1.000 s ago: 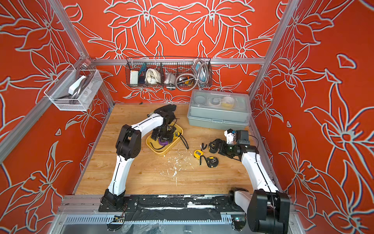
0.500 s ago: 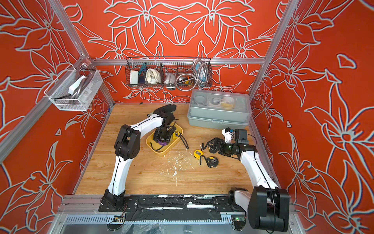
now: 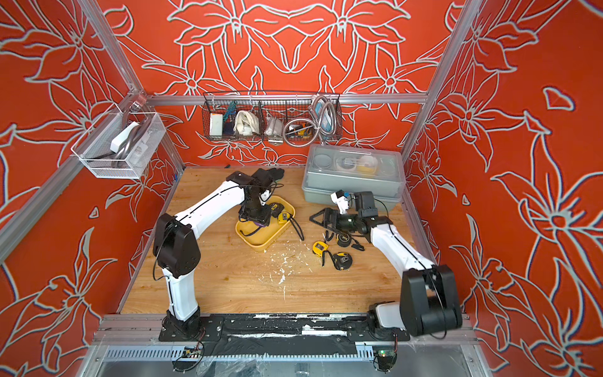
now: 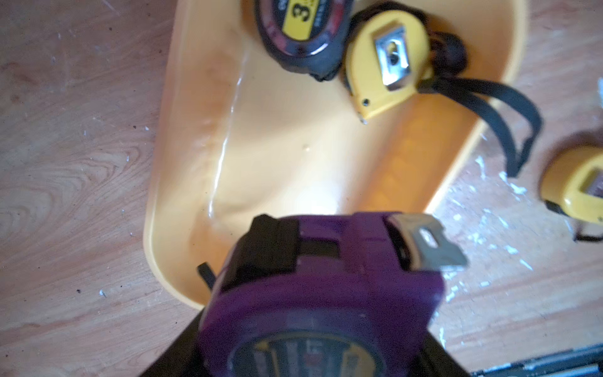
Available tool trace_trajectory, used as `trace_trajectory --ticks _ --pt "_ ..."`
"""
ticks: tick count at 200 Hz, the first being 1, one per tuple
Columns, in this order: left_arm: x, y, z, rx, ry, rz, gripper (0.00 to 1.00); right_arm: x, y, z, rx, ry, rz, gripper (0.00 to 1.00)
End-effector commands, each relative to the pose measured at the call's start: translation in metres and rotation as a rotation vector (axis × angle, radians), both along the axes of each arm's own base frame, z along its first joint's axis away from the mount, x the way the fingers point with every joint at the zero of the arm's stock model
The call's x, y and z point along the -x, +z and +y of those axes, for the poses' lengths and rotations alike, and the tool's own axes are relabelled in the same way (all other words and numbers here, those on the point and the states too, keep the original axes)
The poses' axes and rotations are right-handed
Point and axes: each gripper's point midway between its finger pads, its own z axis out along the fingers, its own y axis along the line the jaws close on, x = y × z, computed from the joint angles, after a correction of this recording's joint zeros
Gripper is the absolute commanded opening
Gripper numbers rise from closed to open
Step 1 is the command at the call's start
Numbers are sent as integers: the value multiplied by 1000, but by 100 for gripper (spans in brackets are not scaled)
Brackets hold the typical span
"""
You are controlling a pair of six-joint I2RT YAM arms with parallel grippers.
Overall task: Take the tape measure out of the storage box
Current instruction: Pick up the tape measure from the storage box, then place the tape measure at the center of the board.
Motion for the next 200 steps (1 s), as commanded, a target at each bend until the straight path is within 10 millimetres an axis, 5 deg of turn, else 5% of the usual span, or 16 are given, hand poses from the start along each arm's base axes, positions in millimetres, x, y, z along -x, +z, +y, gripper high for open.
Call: trace_trajectory --ticks 1,39,73,120,161,200 --pt "23 14 -28 42 -150 -14 35 -11 10 24 -72 48 47 100" --pt "47 32 -55 93 -284 -47 35 -15 31 59 -146 149 68 99" --pt "55 50 -73 197 -333 -93 34 7 32 85 -180 259 118 85" --pt "61 74 -95 353 -376 -138 35 21 29 100 -202 293 144 80" --pt "61 73 -101 365 -383 -131 35 25 43 109 -223 329 117 77" --pt "52 68 -100 334 -362 -147 35 32 43 118 -236 368 141 49"
